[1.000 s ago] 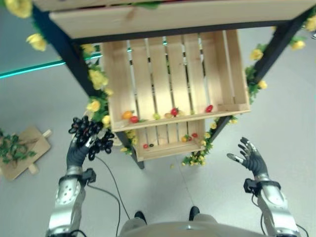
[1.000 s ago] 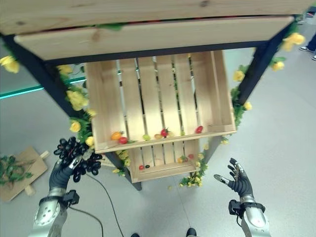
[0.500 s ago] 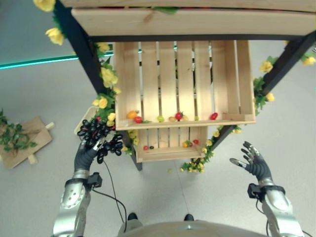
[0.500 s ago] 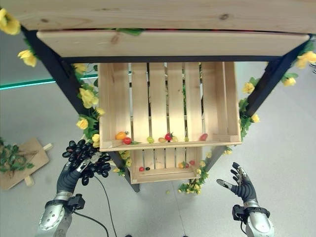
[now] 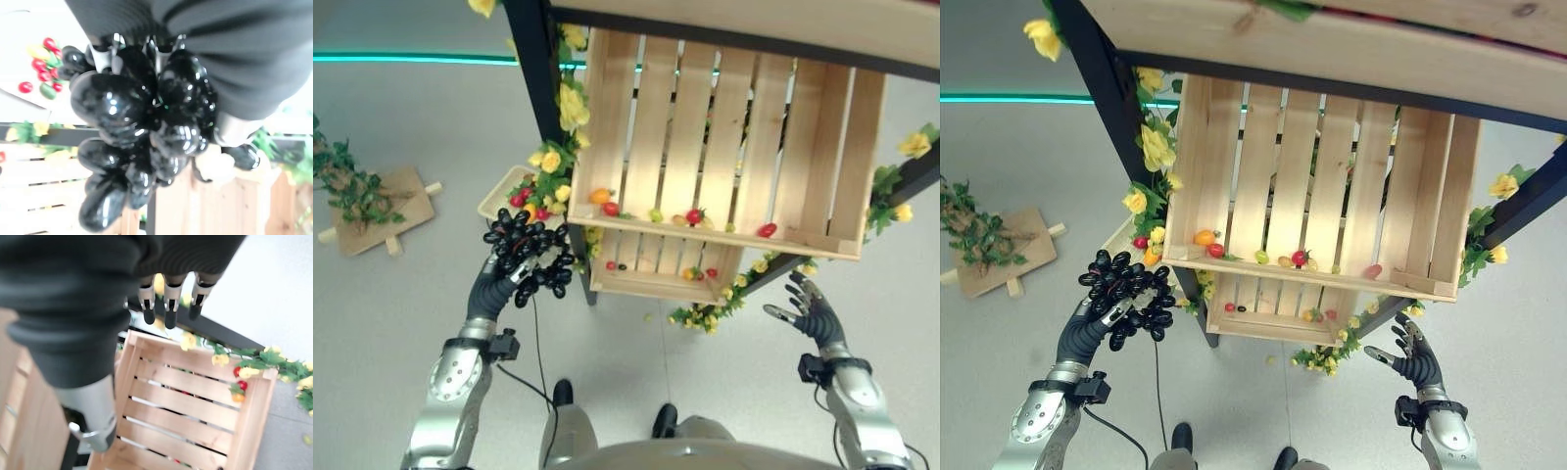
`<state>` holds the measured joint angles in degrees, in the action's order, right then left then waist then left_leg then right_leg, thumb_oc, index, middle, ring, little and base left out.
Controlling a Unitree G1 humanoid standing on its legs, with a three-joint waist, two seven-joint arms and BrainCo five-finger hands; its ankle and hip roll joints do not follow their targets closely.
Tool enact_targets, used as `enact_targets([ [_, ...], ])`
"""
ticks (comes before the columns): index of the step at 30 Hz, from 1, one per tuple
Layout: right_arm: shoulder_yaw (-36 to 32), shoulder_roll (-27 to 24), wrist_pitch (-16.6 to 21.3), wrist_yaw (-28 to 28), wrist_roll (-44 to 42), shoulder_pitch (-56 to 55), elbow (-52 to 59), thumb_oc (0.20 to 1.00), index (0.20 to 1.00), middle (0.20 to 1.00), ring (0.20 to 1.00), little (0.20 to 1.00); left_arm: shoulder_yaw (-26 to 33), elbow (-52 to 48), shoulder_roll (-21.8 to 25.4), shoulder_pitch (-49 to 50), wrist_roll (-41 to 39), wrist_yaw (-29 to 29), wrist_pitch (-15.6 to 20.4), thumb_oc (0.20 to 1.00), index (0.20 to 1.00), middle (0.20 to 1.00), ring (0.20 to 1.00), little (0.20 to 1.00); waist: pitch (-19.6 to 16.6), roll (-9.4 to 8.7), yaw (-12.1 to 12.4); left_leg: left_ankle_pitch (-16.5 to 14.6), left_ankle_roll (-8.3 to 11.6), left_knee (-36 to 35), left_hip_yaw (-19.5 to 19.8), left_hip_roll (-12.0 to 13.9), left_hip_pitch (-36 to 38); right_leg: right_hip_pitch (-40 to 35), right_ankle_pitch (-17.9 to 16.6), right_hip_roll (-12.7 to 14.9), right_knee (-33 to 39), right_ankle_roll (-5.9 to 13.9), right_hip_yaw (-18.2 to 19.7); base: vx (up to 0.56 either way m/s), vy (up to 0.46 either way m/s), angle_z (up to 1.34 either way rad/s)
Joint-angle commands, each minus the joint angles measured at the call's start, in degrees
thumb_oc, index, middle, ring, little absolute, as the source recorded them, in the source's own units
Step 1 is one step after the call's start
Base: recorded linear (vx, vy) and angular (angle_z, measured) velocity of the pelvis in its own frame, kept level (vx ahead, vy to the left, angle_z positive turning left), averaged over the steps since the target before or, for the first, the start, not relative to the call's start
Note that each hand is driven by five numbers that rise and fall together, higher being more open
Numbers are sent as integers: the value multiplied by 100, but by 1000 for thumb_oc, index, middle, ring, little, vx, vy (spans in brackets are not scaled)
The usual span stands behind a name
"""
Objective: Pick up the fruits from the basket on one side to the basket on the other side
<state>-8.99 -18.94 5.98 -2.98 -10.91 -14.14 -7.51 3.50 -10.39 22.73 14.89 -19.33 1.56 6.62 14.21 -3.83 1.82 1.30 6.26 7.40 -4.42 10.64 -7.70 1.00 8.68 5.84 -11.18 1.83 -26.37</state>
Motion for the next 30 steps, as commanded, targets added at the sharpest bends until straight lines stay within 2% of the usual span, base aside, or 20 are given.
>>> enact_targets([
  [1, -102, -251, 391, 132, -187, 201, 354, 1000, 1000, 1000, 1000, 1000, 152, -681, 169, -270, -84, -8, 500, 200, 200, 200, 200, 200, -57, 124, 131, 131, 215, -23, -2, 379, 122, 229, 740, 23, -876, 123, -298, 20, -170, 27],
  [2, -81, -264, 406, 133, -207, 227, 336, 1000, 1000, 1000, 1000, 1000, 162, -719, 178, -275, -104, -8, 530, 200, 200, 200, 200, 200, -48, 120, 183, 84, 290, -90, 82, 388, 179, 193, 906, 8, -936, 132, -271, 47, -103, 33],
  [7, -27, -278, 451, 113, -261, 283, 318, 1000, 1000, 1000, 1000, 1000, 214, -952, 241, -307, -68, -6, 653, 200, 200, 200, 200, 200, 46, 152, 306, 246, 381, -240, 222, 409, 169, 211, 1025, 17, -1064, 69, -478, -18, -75, 28],
  [18, 49, -314, 565, 164, -309, 359, 249, 1000, 1000, 1000, 1000, 1000, 173, -1168, 244, -403, -217, 67, 836, 200, 200, 200, 200, 200, 153, 225, 548, 625, 593, -563, 510, 490, 42, 170, 1145, -56, -993, -129, -918, -33, -67, 24],
  [25, 203, -326, 575, 159, -300, 483, 135, 1000, 1000, 1000, 1000, 1000, 31, -1605, 385, -772, -250, 92, 925, 200, 200, 200, 200, 200, 82, 275, 448, 600, 566, -664, 430, 478, 146, 145, 1106, -116, -878, -124, -803, 0, 3, 5],
  [30, 394, -406, 511, 87, -292, 531, -79, 1000, 1000, 1000, 1000, 1000, -281, -2095, 627, -1583, -346, 193, 919, 200, 200, 200, 200, 200, -19, 226, 176, 538, 520, -677, 308, 481, 228, 139, 1078, -135, -834, -103, -635, 12, 27, -7],
])
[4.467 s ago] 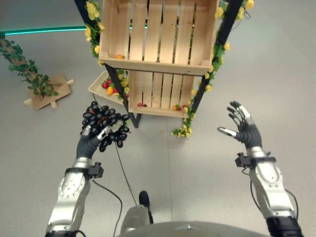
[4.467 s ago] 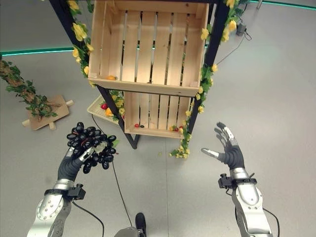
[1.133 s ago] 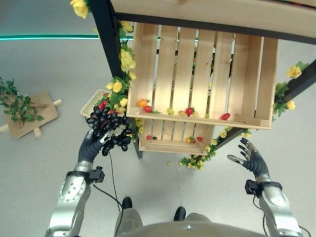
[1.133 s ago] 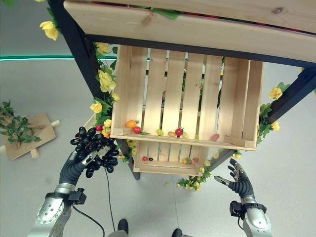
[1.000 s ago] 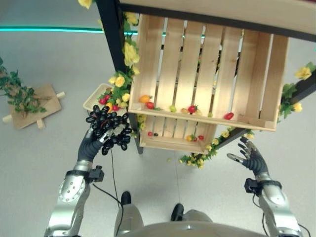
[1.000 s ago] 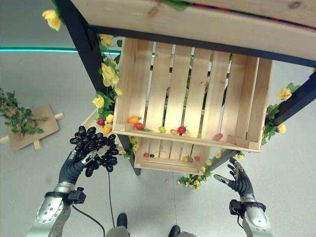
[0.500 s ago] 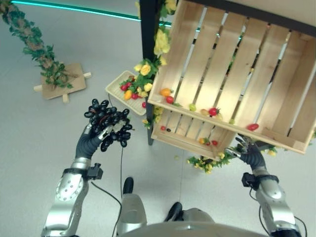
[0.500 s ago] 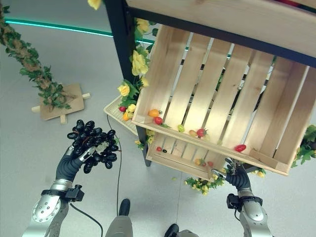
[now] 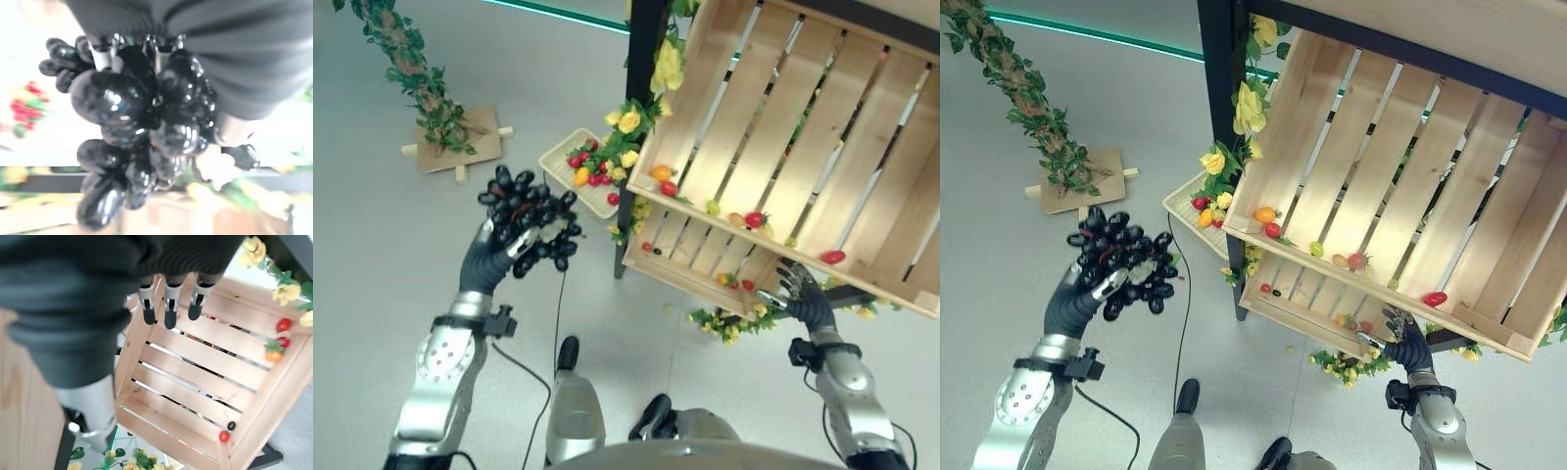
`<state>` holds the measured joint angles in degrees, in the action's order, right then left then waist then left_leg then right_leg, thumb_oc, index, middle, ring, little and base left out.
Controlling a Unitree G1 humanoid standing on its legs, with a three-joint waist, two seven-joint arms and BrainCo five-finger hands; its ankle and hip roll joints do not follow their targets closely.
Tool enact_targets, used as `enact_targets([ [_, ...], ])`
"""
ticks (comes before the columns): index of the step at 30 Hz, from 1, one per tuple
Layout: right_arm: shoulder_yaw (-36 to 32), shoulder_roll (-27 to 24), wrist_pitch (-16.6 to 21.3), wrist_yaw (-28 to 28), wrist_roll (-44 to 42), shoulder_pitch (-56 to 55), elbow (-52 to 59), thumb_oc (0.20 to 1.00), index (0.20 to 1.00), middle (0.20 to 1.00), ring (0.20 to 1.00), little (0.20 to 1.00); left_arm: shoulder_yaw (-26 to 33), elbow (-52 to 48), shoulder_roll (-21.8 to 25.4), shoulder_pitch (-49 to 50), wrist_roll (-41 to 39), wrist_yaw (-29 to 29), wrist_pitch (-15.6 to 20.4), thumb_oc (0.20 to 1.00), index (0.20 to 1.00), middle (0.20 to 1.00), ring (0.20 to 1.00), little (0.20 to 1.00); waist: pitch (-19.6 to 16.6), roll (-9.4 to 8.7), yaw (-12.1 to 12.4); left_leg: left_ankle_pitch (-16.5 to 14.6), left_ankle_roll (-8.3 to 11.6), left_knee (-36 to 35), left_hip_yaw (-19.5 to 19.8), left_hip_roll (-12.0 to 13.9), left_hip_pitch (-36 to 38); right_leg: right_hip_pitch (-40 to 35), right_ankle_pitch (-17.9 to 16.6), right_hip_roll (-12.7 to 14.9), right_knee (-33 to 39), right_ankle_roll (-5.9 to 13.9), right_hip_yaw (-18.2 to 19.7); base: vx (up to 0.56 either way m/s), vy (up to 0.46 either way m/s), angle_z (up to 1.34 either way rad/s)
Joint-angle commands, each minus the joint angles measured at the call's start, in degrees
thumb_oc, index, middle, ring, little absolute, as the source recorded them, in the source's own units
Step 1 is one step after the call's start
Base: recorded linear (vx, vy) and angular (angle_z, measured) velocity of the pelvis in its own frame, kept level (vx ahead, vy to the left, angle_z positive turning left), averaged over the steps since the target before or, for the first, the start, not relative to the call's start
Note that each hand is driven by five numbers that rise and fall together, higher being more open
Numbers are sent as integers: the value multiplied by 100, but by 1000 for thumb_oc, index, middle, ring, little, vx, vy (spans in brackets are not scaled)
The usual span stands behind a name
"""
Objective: Pick up the fruits from the basket on one side to the basket on the other side
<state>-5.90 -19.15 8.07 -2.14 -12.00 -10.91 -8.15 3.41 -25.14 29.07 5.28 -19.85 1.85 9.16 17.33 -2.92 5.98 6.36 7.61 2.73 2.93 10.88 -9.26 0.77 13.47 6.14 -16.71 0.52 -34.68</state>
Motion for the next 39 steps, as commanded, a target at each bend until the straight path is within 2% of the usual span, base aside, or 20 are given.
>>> enact_targets([
  [1, 120, -393, 283, -11, -192, 239, -42, 1000, 1000, 1000, 1000, 1000, -375, -570, 13, -823, -343, 164, 655, 200, 200, 200, 200, 200, -342, 126, -267, 24, 374, -220, -461, 465, 406, 166, 587, -170, -277, 34, 235, 14, 32, -18],
  [3, 233, -436, 224, -64, -198, 282, -134, 1000, 1000, 1000, 1000, 1000, -647, -559, 148, -1354, -313, 199, 609, 200, 200, 200, 200, 200, -419, 114, -407, 0, 359, -249, -536, 467, 464, 156, 571, -190, -247, 52, 315, 28, 26, -27],
  [4, 224, -432, 228, -64, -200, 296, -144, 1000, 1000, 1000, 1000, 1000, -665, -530, 151, -1391, -309, 194, 616, 200, 200, 200, 200, 200, -409, 113, -392, 0, 358, -253, -542, 468, 468, 157, 569, -192, -243, 53, 320, 41, 33, -24],
  [6, 390, -497, 150, -101, -227, 378, -250, 1000, 1000, 1000, 1000, 1000, -1091, -428, 298, -2335, -103, 134, 622, 200, 200, 200, 200, 200, -525, 95, -601, -31, 334, -304, -677, 485, 562, 119, 544, -215, -177, 73, 417, 49, 39, -25],
  [8, 417, -500, 144, -107, -222, 388, -273, 1000, 1000, 1000, 1000, 1000, -1237, -354, 303, -2545, -67, 114, 620, 200, 200, 200, 200, 200, -541, 91, -630, -40, 328, -314, -713, 483, 582, 116, 539, -218, -166, 76, 439, 30, 27, -21],
  [10, 521, -550, 102, -137, -215, 418, -294, 1000, 1000, 1000, 1000, 1000, -1621, -94, 368, -3071, 134, 100, 575, 200, 200, 200, 200, 200, -610, 80, -778, -73, 303, -340, -817, 485, 659, 98, 512, -234, -115, 94, 547, 42, 37, -21],
  [15, 549, -567, 80, -144, -237, 411, -271, 1000, 1000, 1000, 1000, 1000, -1978, 192, 495, -3528, 469, 69, 555, 200, 200, 200, 200, 200, -692, 57, -887, -107, 272, -355, -948, 486, 746, 83, 484, -241, -72, 125, 671, 38, 26, -26],
  [20, 525, -530, 78, -114, -239, 357, -240, 1000, 1000, 1000, 1000, 1000, -2336, 1015, 297, -3507, 512, 109, 409, 200, 200, 200, 200, 200, -778, 14, -1060, -151, 251, -341, -1119, 520, 850, 50, 453, -282, 12, 136, 834, 34, 10, -16],
  [25, 435, -478, 74, -123, -234, 255, -196, 1000, 1000, 1000, 1000, 1000, -2240, 1547, 250, -3260, 611, 38, 365, 200, 200, 200, 200, 200, -857, 17, -1116, -158, 265, -328, -1215, 545, 891, -6, 421, -345, 149, 124, 950, 32, 5, -14],
  [26, 385, -459, 79, -113, -227, 216, -197, 1000, 1000, 1000, 1000, 1000, -2137, 1884, 312, -3157, 909, -81, 346, 200, 200, 200, 200, 200, -896, 20, -1144, -168, 274, -316, -1252, 553, 910, -41, 394, -372, 240, 124, 999, 33, 3, -11],
  [29, 341, -442, 70, -111, -232, 194, -198, 1000, 1000, 1000, 1000, 1000, -1991, 2201, 358, -3021, 1057, -205, 338, 200, 200, 200, 200, 200, -937, 25, -1169, -181, 276, -298, -1297, 552, 930, -86, 355, -397, 340, 123, 1054, 37, 16, -10],
  [30, 286, -440, 76, -74, -208, 172, -258, 1000, 1000, 1000, 1000, 1000, -1802, 2587, 426, -2886, 1242, -363, 284, 200, 200, 200, 200, 200, -975, 47, -1190, -216, 275, -273, -1342, 533, 951, -146, 311, -401, 461, 141, 1113, 38, 35, -10],
  [34, 244, -427, 65, -61, -199, 175, -295, 1000, 1000, 1000, 1000, 1000, -1634, 2931, 520, -2818, 1470, -506, 258, 200, 200, 200, 200, 200, -983, 80, -1203, -156, 217, -209, -1440, 507, 906, -170, 124, -382, 571, 138, 1072, -11, 57, -18],
  [35, 203, -414, 44, -52, -173, 163, -327, 1000, 1000, 1000, 1000, 1000, -1503, 3205, 592, -2783, 1574, -597, 234, 200, 200, 200, 200, 200, -1046, 104, -1240, -273, 256, -216, -1425, 460, 988, -285, 179, -371, 684, 193, 1187, 40, 129, -17],
  [36, 147, -395, 34, -31, -173, 159, -322, 1000, 1000, 1000, 1000, 1000, -1397, 3548, 585, -2783, 1536, -716, 179, 200, 200, 200, 200, 200, -1048, 141, -1266, -210, 196, -181, -1523, 407, 953, -321, 0, -322, 801, 213, 1126, 115, 113, -16],
  [37, 148, -397, 31, -32, -172, 158, -322, 1000, 1000, 1000, 1000, 1000, -1399, 3559, 583, -2787, 1535, -717, 182, 200, 200, 200, 200, 200, -1072, 136, -1276, -302, 243, -201, -1467, 401, 1011, -369, 104, -335, 807, 236, 1214, -45, 139, -21],
  [39, 134, -382, 15, -28, -158, 166, -321, 1000, 1000, 1000, 1000, 1000, -1322, 3878, 597, -2894, 1477, -842, 149, 200, 200, 200, 200, 200, -1106, 175, -1305, -264, 162, -178, -1568, 333, 984, -387, -94, -280, 925, 274, 1190, 7, 138, -13],
])
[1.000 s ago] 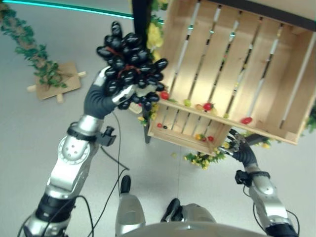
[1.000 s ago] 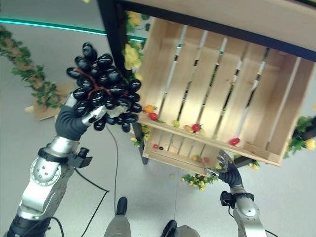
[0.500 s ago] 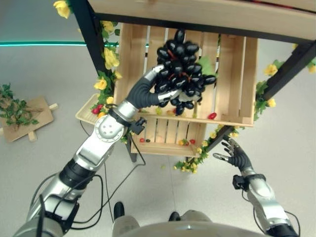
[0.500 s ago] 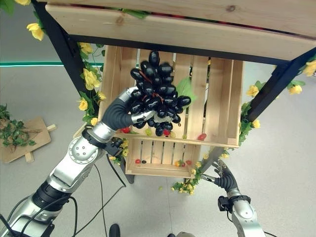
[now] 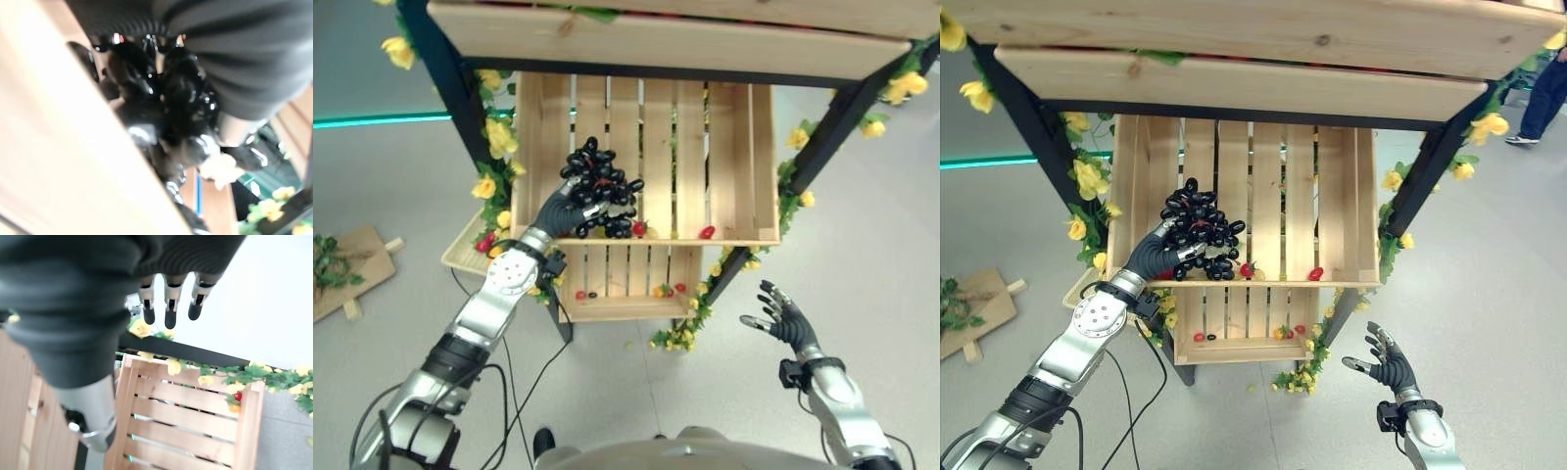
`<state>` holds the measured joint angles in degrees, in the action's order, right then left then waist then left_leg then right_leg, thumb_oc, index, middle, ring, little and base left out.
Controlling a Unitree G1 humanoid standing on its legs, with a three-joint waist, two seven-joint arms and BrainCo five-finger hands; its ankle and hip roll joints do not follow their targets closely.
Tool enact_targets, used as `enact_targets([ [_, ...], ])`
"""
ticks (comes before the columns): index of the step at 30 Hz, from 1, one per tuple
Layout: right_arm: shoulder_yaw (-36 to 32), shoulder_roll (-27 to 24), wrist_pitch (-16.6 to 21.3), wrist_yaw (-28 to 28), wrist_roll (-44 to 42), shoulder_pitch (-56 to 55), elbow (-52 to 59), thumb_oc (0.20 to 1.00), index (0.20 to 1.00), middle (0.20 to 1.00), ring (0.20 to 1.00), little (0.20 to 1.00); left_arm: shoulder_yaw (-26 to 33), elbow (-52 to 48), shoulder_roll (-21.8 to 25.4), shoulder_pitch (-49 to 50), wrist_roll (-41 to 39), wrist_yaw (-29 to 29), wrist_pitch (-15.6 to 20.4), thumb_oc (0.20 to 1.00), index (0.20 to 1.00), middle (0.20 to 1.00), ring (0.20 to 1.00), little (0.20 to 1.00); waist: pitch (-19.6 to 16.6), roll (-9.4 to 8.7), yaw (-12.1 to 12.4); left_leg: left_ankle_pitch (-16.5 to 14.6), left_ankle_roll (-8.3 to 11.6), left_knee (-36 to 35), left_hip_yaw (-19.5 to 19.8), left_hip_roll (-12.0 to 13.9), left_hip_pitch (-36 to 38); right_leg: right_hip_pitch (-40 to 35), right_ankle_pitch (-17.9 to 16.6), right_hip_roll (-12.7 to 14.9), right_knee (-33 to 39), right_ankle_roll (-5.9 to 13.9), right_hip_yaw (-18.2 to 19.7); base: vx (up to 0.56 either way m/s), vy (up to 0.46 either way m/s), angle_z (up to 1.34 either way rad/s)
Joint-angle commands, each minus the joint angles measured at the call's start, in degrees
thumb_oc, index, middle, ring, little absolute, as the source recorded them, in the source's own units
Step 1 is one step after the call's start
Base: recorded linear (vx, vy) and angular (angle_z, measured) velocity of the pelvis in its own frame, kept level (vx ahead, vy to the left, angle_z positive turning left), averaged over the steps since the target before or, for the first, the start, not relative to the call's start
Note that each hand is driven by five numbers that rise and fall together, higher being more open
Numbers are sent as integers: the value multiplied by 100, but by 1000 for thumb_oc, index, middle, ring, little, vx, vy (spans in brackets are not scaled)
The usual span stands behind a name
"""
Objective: Pick up the fruits from the basket on one side to the basket on the other side
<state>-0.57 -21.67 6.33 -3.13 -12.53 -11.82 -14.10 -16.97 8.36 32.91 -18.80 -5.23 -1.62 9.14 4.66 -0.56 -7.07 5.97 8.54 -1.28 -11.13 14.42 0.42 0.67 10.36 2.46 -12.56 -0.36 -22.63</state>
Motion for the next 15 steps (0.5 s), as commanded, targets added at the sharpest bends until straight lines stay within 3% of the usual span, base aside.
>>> enact_targets([
  [1, -375, -116, 173, 77, -96, 232, 257, 1000, 1000, 1000, 1000, 1000, 760, 803, 208, -624, -60, -643, 119, 200, 200, 200, 200, 200, 111, -47, -46, -286, 32, 238, -211, -97, 53, -421, 136, 135, 589, 419, 43, 47, 128, -8],
  [15, -120, -74, 3, 7, 132, 247, 264, 1000, 1000, 1000, 1000, 1000, 500, 1642, 619, -1897, 128, -958, -192, 200, 200, 200, 200, 200, -155, -44, -232, -554, -224, -32, -642, -471, 504, -557, -267, 325, 922, 751, 476, 28, 104, -15],
])
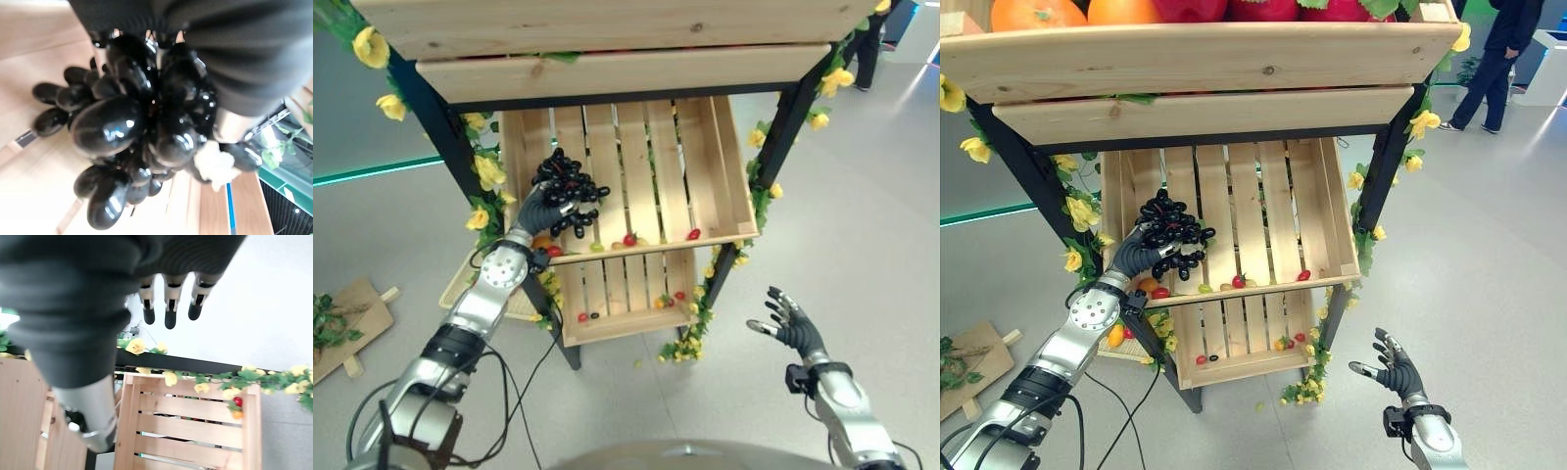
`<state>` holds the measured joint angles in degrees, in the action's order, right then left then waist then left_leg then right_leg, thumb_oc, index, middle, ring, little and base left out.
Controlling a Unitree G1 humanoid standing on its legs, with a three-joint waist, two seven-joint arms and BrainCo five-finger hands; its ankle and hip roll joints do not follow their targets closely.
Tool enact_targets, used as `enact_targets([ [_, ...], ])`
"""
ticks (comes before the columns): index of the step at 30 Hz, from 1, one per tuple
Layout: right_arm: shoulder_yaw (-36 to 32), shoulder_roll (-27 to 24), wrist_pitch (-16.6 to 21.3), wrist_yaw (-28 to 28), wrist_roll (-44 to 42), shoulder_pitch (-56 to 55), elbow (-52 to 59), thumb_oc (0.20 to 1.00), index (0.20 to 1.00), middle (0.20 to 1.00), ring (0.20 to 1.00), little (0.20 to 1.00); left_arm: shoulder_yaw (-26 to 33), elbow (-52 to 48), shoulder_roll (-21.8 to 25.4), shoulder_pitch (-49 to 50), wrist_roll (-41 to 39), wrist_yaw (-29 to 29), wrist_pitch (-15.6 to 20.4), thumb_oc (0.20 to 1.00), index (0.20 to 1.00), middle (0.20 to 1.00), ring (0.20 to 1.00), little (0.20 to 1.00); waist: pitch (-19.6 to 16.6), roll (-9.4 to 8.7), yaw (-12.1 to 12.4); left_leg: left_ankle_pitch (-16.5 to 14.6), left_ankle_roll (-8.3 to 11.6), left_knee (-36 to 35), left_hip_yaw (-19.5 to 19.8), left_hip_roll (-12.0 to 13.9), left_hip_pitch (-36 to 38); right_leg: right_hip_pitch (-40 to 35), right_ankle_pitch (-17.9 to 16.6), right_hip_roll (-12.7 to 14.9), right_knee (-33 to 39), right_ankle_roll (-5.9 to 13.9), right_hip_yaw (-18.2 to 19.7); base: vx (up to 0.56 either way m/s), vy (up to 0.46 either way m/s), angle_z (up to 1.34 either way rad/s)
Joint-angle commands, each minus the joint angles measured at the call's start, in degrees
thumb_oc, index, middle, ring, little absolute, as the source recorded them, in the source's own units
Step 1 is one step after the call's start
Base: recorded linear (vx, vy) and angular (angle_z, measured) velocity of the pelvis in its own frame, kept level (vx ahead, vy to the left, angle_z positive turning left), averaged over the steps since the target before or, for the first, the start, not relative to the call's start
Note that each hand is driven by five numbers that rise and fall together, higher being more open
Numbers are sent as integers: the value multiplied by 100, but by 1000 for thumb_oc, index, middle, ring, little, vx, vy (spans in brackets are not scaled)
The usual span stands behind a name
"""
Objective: Pick up the fruits from the basket on one side to the basket on the other side
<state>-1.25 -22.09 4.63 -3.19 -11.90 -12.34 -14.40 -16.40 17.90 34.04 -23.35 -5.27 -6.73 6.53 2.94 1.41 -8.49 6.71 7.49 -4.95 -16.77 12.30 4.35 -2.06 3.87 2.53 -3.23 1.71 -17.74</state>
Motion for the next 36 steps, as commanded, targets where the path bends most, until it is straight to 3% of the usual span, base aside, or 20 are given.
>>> enact_targets([
  [1, -27, -43, 164, 11, 87, 287, 303, 1000, 1000, 1000, 1000, 1000, 395, 751, 500, -1547, 159, -490, 50, 200, 200, 200, 200, 200, 1, -243, -102, -626, -128, 296, -98, -283, 141, -304, 327, 319, 52, 563, 6, 3, 69, -12],
  [5, 9, -53, 126, -3, 126, 269, 310, 1000, 1000, 1000, 1000, 1000, 283, 920, 487, -1811, 193, -508, -34, 200, 200, 200, 200, 200, -37, -227, -118, -631, -166, 192, -144, -357, 206, -321, 231, 334, 182, 610, 81, -1, 51, -5],
  [6, 20, -57, 112, 4, 145, 262, 312, 1000, 1000, 1000, 1000, 1000, 259, 923, 499, -1869, 249, -525, -67, 1000, 1000, 1000, 1000, 1000, -47, -226, -112, -633, -182, 156, -152, -375, 230, -330, 203, 328, 228, 625, 116, 1, 32, -5],
  [22, -76, -76, 37, -25, 226, 179, 264, 1000, 1000, 1000, 1000, 1000, 70, 932, 822, -1973, 748, -140, -338, 1000, 1000, 1000, 1000, 1000, -29, -163, -48, -628, -208, 74, -97, -448, 280, -432, 102, 351, 423, 669, 107, 1, 7, -2],
  [26, -137, -98, 4, -75, 225, 145, 289, 1000, 1000, 1000, 1000, 1000, -112, 858, 1122, -2081, 956, 176, -414, 1000, 1000, 1000, 1000, 1000, -14, -138, -17, -623, -206, 75, -65, -466, 263, -456, 77, 365, 462, 679, 86, -8, -2, 0],
  [32, -203, -148, 41, -122, 185, 126, 199, 1000, 1000, 1000, 1000, 1000, -996, 582, 1988, -2820, 1952, 743, -417, 1000, 1000, 1000, 1000, 1000, -9, -74, 20, -613, -195, 81, -7, -482, 226, -478, 52, 391, 501, 709, 5, -6, -4, 3],
  [33, -177, -204, 77, -130, 204, 143, 187, 1000, 1000, 1000, 1000, 1000, -1635, 523, 2263, -3359, 2627, 989, -424, 1000, 1000, 1000, 1000, 1000, 1, -40, 32, -606, -191, 83, 26, -485, 208, -479, 41, 401, 512, 722, -18, -15, -8, 9],
  [36, -146, -228, 127, -136, 184, 84, 171, 1000, 1000, 1000, 1000, 1000, -1849, 374, 2415, -3627, 3064, 946, -392, 1000, 1000, 1000, 1000, 1000, 19, -25, 66, -599, -186, 84, 57, -491, 190, -489, 28, 414, 538, 738, -53, -12, -15, 11],
])
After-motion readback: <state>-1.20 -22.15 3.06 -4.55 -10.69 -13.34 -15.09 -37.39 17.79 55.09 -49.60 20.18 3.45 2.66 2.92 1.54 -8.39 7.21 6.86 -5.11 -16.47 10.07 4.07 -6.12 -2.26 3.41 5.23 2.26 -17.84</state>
